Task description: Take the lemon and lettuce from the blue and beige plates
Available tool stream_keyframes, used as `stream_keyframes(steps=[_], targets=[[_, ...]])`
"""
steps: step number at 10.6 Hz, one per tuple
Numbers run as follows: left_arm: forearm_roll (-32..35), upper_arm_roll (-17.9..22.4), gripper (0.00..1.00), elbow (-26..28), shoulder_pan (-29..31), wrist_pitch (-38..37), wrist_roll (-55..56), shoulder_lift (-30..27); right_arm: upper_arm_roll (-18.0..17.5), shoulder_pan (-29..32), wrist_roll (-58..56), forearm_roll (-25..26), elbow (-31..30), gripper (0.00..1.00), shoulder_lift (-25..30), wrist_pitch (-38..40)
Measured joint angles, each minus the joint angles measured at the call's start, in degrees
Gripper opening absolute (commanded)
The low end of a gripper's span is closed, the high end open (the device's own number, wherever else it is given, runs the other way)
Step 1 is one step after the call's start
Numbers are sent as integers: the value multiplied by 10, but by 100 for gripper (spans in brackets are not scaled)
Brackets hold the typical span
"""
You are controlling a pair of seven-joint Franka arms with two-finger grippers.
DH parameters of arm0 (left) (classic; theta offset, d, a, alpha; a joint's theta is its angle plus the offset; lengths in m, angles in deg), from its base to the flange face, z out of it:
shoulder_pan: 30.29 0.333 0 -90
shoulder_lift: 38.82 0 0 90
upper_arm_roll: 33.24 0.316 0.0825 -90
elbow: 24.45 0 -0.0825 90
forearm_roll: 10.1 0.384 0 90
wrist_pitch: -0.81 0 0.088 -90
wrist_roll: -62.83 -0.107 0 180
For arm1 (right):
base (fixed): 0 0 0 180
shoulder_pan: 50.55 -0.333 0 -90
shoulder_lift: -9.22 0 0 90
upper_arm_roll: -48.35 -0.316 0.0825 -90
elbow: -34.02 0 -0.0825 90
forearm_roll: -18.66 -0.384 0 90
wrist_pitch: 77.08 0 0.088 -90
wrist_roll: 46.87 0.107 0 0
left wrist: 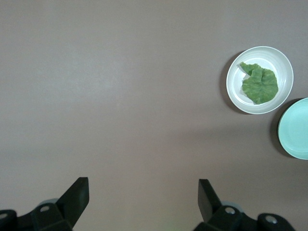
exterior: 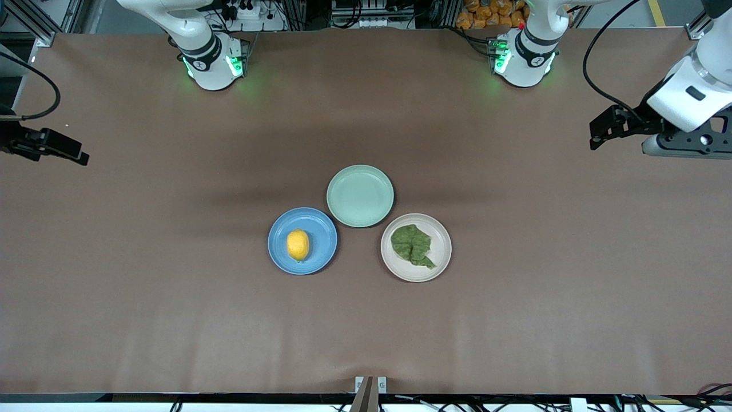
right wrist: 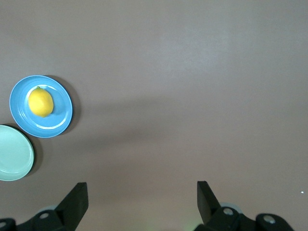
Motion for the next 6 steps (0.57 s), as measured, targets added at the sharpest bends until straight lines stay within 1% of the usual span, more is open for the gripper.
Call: stream_keyframes(steps=[4,6], targets=[[0,-6,100,1,-7,7,-1,30,-1,-9,0,-1,0,100,-11,-3],[0,-19,100,12,-9,37,-1,42,-2,-24,0,-1,0,100,-22,-11]])
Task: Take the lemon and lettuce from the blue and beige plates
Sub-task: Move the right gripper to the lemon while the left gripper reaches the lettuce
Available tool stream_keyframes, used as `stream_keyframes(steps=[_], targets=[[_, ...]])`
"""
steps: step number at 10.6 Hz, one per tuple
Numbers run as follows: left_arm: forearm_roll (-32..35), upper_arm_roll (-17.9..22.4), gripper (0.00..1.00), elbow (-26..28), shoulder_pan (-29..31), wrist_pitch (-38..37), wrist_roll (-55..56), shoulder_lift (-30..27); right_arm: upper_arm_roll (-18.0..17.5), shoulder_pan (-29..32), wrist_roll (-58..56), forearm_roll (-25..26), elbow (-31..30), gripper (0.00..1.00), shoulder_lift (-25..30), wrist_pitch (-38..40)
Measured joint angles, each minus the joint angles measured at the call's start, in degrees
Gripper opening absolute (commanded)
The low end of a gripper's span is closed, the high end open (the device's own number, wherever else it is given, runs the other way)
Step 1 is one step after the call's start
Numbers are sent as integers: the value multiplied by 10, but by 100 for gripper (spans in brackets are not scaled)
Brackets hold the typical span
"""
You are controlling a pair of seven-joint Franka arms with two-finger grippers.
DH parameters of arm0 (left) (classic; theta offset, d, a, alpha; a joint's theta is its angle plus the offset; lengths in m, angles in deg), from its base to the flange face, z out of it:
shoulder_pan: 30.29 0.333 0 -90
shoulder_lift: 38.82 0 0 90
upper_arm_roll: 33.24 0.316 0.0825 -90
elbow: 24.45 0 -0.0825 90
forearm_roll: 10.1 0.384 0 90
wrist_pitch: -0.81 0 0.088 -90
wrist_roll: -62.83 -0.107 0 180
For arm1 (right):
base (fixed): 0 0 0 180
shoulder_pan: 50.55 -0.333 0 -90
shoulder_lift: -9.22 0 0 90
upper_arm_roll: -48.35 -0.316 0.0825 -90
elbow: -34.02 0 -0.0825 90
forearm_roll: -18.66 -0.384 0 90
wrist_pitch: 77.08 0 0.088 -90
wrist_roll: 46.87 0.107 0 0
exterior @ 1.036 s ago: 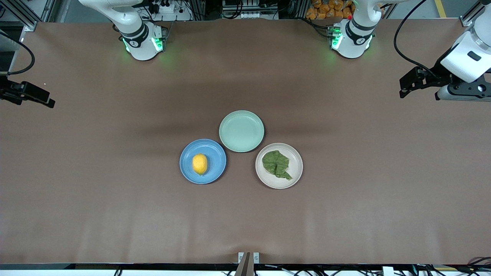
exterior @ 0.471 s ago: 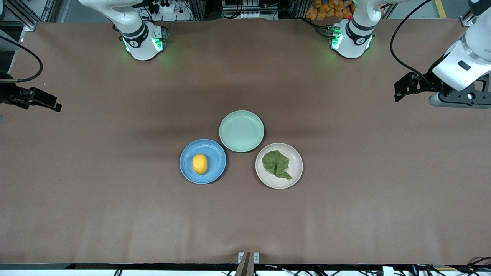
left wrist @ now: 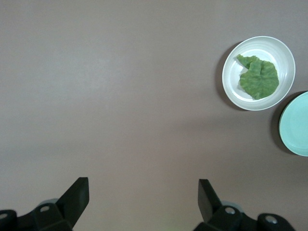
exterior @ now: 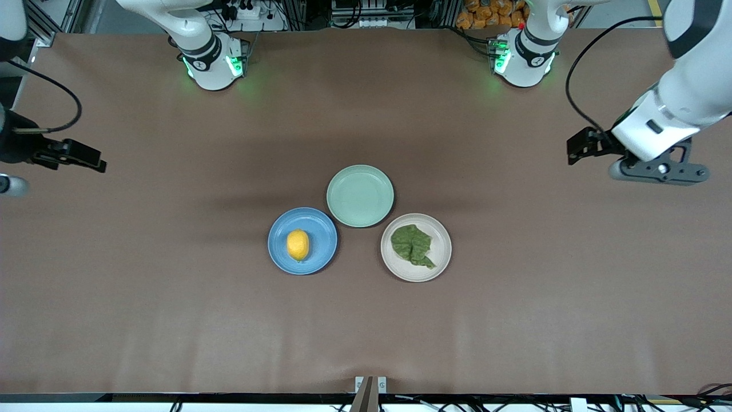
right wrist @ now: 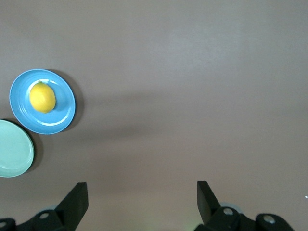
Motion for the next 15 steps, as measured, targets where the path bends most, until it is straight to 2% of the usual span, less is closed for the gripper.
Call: stream_keyframes(steps=[4,6,9,12,15], targets=[[0,-37,100,53,-3,94,56,16,-1,-32,20,-28,0,100,-32,-41],[0,-57,100,61,-16,136,110,48,-2,-58,49,-33,0,100,-53,-64],[7,-60,100,61,-53,199,187,97,-2,-99,78,-37,-2,100,-95,-100],[30,-60,100,61,-82,265,255,143,-4,-121,122,-43,-35,100,-113,-158],[72,-60,100,52,-119,334,334,206,-27,-135,174,-45,-69,100,-137,-225]])
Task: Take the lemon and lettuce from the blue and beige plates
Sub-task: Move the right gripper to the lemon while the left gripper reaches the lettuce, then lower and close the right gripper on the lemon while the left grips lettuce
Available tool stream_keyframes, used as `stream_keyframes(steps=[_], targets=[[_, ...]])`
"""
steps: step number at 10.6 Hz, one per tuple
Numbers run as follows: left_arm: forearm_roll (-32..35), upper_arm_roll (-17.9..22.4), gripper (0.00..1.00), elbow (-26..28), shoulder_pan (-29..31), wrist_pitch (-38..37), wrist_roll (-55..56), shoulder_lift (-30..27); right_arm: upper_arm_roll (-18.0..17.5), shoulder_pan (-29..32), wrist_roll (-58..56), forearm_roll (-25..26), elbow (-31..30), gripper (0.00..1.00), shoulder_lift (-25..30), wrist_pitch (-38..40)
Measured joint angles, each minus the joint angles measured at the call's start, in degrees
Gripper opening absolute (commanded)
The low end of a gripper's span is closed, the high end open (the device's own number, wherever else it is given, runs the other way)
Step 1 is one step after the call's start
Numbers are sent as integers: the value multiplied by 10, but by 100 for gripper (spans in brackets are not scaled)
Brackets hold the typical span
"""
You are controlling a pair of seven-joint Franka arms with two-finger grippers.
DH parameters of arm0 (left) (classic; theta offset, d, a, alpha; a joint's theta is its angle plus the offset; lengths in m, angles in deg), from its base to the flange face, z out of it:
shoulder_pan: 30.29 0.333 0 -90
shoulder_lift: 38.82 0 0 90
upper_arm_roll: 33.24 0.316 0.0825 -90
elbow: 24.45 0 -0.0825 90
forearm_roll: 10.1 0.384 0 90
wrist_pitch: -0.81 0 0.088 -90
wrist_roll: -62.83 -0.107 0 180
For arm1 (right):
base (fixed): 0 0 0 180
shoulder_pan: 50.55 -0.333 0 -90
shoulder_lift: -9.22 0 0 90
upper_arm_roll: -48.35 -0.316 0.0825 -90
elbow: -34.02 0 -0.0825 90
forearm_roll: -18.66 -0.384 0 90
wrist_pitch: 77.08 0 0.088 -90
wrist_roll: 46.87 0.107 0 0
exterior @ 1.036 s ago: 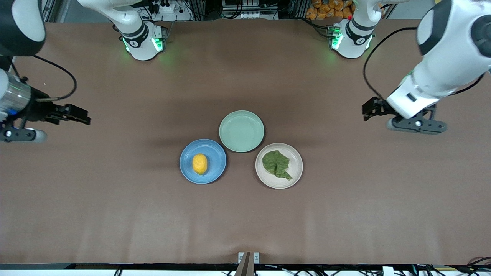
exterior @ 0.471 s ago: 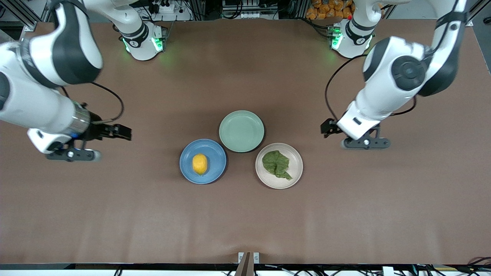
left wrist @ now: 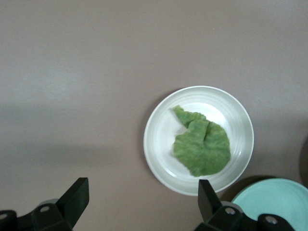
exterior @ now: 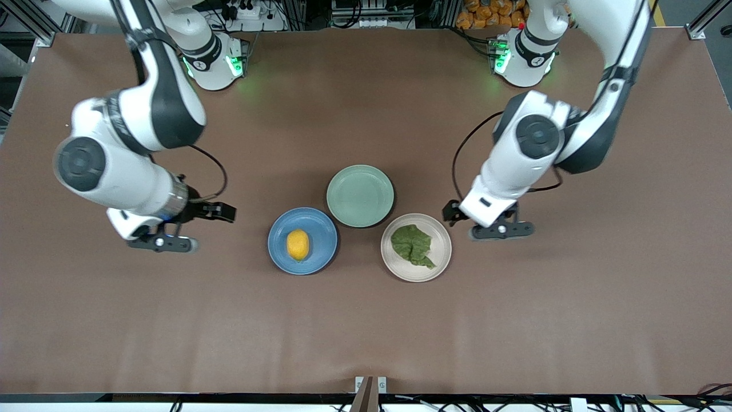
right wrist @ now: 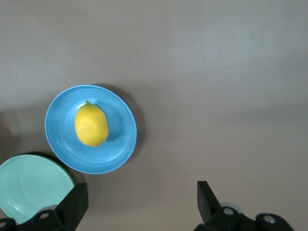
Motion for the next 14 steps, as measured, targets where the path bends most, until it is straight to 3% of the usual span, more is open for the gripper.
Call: stream_keyframes(steps=[3,11,14], targets=[[31,0,100,-31,-27,36,51,64,-23,-13,65,0,-3,100,-39,-58],[33,15,100,-81,-53,137,61,177,-27,-63,162,0,-6,100,-139,-189],[33,64,100,-87,-107,164,66,202,-27,-80,169,8,-6,100,-164,-222]])
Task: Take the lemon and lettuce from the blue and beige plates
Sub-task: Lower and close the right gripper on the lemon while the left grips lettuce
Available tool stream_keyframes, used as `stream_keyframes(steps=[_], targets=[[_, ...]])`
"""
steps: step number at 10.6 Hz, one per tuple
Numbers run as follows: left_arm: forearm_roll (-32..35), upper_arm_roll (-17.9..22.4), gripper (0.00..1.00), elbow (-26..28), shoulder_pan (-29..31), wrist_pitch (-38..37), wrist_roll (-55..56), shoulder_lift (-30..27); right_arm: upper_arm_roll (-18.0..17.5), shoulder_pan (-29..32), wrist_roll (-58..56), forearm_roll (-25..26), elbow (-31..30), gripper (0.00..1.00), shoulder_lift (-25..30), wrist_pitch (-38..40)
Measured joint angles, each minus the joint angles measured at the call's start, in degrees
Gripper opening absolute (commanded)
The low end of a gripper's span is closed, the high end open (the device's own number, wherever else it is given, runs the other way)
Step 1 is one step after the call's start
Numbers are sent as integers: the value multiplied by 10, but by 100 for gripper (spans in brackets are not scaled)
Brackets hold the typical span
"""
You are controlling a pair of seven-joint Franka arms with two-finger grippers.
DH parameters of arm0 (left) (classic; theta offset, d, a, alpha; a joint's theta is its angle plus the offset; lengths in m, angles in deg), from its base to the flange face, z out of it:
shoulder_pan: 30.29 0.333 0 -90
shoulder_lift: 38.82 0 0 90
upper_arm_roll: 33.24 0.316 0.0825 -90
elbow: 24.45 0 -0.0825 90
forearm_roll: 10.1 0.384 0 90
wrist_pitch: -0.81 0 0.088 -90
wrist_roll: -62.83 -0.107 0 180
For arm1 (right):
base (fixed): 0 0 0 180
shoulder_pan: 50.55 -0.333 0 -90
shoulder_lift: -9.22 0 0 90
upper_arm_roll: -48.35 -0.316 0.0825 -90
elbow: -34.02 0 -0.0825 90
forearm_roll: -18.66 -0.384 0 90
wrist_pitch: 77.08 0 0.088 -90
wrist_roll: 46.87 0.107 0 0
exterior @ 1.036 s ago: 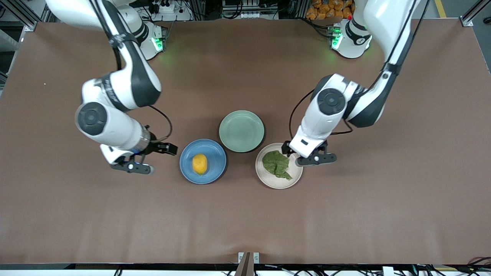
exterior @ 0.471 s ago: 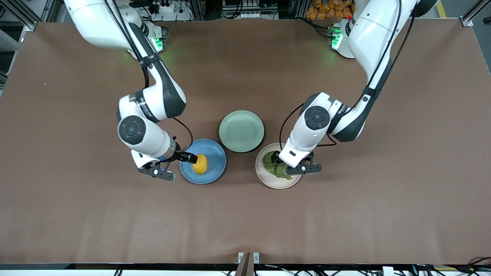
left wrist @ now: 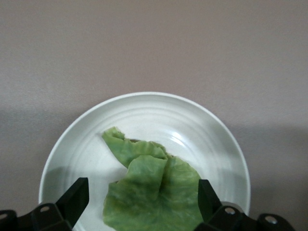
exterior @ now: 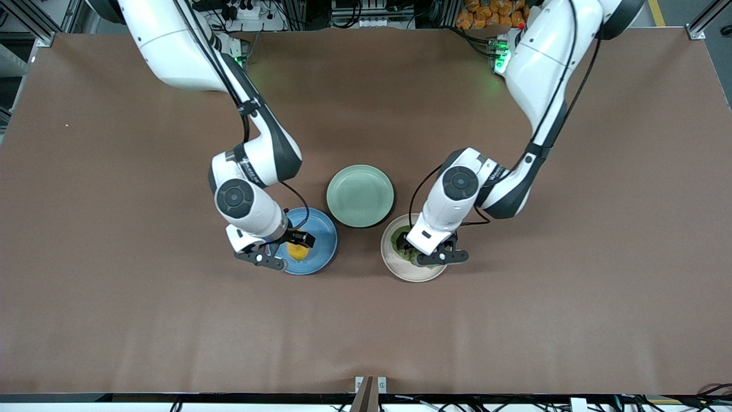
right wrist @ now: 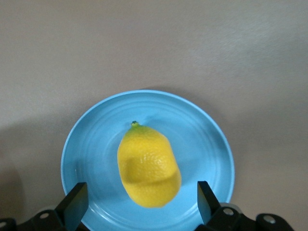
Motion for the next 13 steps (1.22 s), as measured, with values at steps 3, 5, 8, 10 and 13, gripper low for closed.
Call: stream_keyframes(steps=[3,5,8,10,13], targets=[[0,27,100,-3,-33,30,7,18,0,-4,0,32,0,100,-20,-21],[0,29,79,-4,-33,42,22,23,0,-4,0,47,0,100,-29,-31],[0,29,0,-5,-38,55,58,32,0,-7,0,49,0,100,-42,-44],[0,30,0,-8,-40,56,62,33,0,-11,1,50,0,96,-47,-44],[0,31,0,-14,-39,56,63,32,0,-15,6,58,0,65,-50,-44]])
